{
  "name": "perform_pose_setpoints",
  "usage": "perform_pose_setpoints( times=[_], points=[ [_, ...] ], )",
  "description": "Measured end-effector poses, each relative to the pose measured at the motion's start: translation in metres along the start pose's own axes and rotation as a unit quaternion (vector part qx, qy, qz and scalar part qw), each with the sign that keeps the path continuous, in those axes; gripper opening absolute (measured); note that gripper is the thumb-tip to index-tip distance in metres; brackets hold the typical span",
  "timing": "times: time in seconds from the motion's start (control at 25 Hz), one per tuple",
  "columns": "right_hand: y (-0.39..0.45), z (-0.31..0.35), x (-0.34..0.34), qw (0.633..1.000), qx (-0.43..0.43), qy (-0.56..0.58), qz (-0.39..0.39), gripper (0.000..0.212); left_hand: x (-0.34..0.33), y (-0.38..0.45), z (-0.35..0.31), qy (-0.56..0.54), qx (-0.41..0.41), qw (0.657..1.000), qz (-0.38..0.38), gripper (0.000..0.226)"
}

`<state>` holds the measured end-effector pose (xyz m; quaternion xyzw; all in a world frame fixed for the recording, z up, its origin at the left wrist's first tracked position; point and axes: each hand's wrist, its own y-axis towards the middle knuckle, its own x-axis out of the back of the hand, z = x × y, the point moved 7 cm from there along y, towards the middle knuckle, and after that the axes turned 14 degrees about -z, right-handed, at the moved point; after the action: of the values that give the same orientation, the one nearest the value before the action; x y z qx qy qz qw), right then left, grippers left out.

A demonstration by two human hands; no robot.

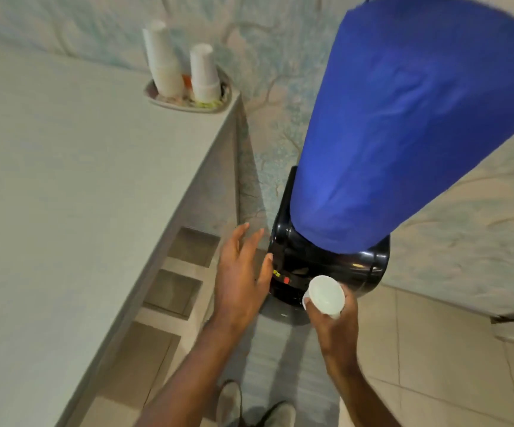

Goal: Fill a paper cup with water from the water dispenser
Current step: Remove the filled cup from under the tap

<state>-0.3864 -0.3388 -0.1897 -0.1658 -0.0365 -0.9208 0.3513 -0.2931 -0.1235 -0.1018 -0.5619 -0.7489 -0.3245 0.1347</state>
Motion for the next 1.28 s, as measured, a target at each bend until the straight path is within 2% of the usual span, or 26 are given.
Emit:
perform_pose_setpoints(
  times=[0.32, 0.48, 0.68, 0.92, 1.28],
  points=[
    [-0.002, 0.134, -0.042, 0.989, 0.076, 0.062, 0.111, 0.062, 0.124, 0.037, 0.006, 0.111, -0.008, 0.99, -0.09, 0.053],
    [-0.01, 0.197, -0.095, 0.978, 0.106, 0.094, 0.155, 0.063, 0.167, 0.062, 0.042, 0.169, 0.04, 0.981, -0.09, 0.056],
    [-0.032, 0.255, -0.173, 0.965, 0.125, 0.114, 0.2, 0.061, 0.198, 0.084, 0.091, 0.233, 0.076, 0.968, -0.052, 0.064],
    [-0.06, 0.279, -0.248, 0.955, 0.147, 0.087, 0.244, 0.065, 0.204, 0.094, 0.125, 0.285, 0.085, 0.955, -0.002, 0.071],
    [-0.081, 0.251, -0.306, 0.953, 0.162, 0.01, 0.257, 0.074, 0.198, 0.088, 0.141, 0.339, 0.061, 0.937, 0.05, 0.072]
  ],
)
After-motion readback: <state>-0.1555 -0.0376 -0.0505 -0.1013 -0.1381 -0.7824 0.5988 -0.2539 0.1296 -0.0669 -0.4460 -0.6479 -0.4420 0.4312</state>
